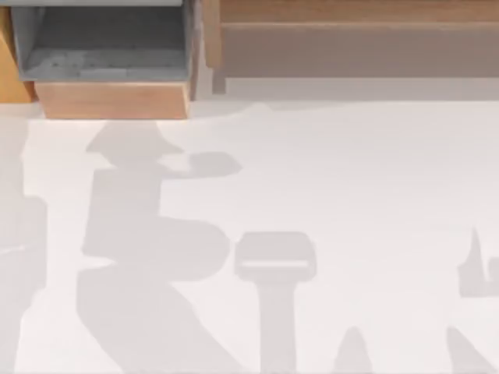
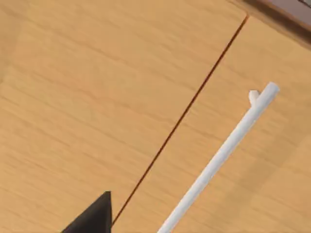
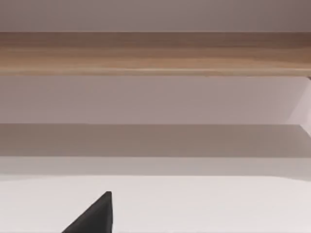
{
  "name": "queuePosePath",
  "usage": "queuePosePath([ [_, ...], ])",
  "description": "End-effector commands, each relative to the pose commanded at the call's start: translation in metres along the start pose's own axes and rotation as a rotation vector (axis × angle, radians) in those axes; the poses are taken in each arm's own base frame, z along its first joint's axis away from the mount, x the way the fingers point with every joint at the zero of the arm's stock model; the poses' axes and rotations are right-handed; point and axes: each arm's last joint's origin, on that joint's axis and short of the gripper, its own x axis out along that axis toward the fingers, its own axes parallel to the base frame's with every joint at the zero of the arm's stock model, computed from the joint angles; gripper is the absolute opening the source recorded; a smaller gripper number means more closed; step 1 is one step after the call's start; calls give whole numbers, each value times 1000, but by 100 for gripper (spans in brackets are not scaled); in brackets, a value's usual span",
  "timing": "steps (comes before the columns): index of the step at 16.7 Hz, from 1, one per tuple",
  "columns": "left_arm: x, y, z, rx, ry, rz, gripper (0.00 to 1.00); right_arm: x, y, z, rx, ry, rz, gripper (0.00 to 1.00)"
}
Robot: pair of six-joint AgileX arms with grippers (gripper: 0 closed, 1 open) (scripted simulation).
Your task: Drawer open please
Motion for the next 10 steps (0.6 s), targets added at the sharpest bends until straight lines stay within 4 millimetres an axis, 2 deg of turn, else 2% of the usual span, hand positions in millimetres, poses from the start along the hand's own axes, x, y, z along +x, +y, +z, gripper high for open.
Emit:
queuePosePath([
  [3, 12, -22, -59, 228, -25, -32, 100, 0, 0, 0, 0, 0, 0, 100],
  [5, 14, -38, -90, 348, -47, -56, 100, 0, 0, 0, 0, 0, 0, 100],
  [8, 13, -58, -121, 463, -76, -83, 100, 0, 0, 0, 0, 0, 0, 100],
  [10, 12, -64, -129, 490, -86, -91, 100, 0, 0, 0, 0, 0, 0, 100],
])
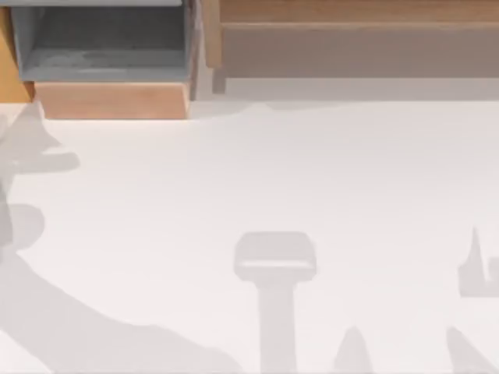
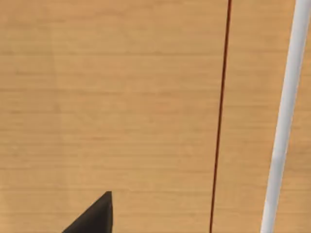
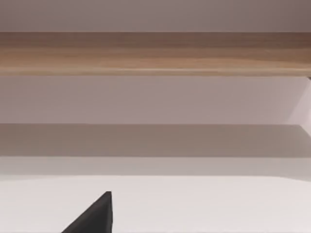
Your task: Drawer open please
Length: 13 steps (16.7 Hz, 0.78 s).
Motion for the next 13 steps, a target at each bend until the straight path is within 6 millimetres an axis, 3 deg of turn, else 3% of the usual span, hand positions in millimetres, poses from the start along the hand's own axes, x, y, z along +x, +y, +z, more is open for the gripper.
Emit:
queuePosePath([
  [5, 1, 0, 2, -3, -2, -3, 100, 0, 0, 0, 0, 0, 0, 100],
  [13, 25, 0, 0, 0, 0, 0, 100, 0, 0, 0, 0, 0, 0, 100],
])
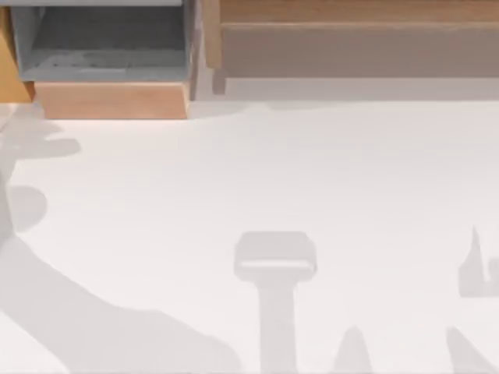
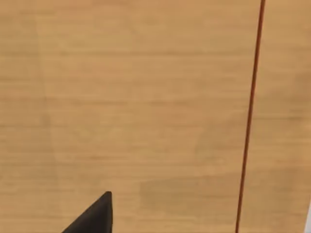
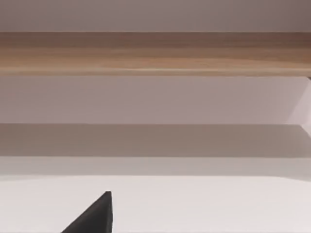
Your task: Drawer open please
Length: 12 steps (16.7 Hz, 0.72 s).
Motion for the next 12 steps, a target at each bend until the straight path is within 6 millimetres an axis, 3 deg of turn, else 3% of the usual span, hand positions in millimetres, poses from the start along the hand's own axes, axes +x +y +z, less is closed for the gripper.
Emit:
queuePosePath([
  [2, 0, 0, 0, 0, 0, 0, 100, 0, 0, 0, 0, 0, 0, 100],
  [12, 0, 0, 0, 0, 0, 0, 25, 0, 0, 0, 0, 0, 0, 100],
])
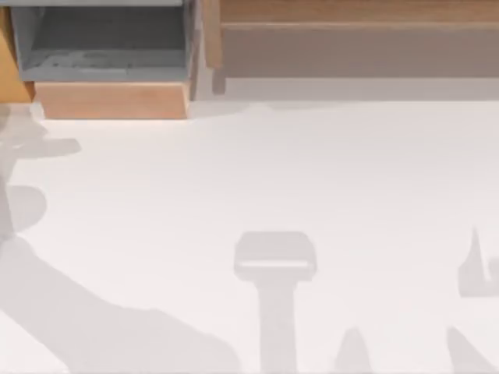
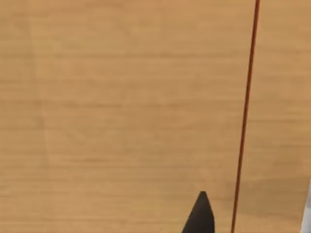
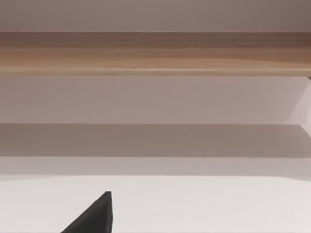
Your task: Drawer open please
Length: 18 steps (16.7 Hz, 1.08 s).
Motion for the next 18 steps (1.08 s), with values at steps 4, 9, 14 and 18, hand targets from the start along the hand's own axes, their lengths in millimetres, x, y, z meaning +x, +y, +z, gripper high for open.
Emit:
queuePosePath([
  [4, 0, 0, 0, 0, 0, 0, 0, 0, 0, 0, 0, 0, 0, 100],
  [9, 0, 0, 0, 0, 0, 0, 0, 0, 0, 0, 0, 0, 0, 100],
  [14, -4, -5, -1, -13, -1, -16, 0, 0, 0, 0, 0, 0, 0, 100],
  [18, -32, -6, 1, -17, -14, -21, 0, 0, 0, 0, 0, 0, 0, 100],
])
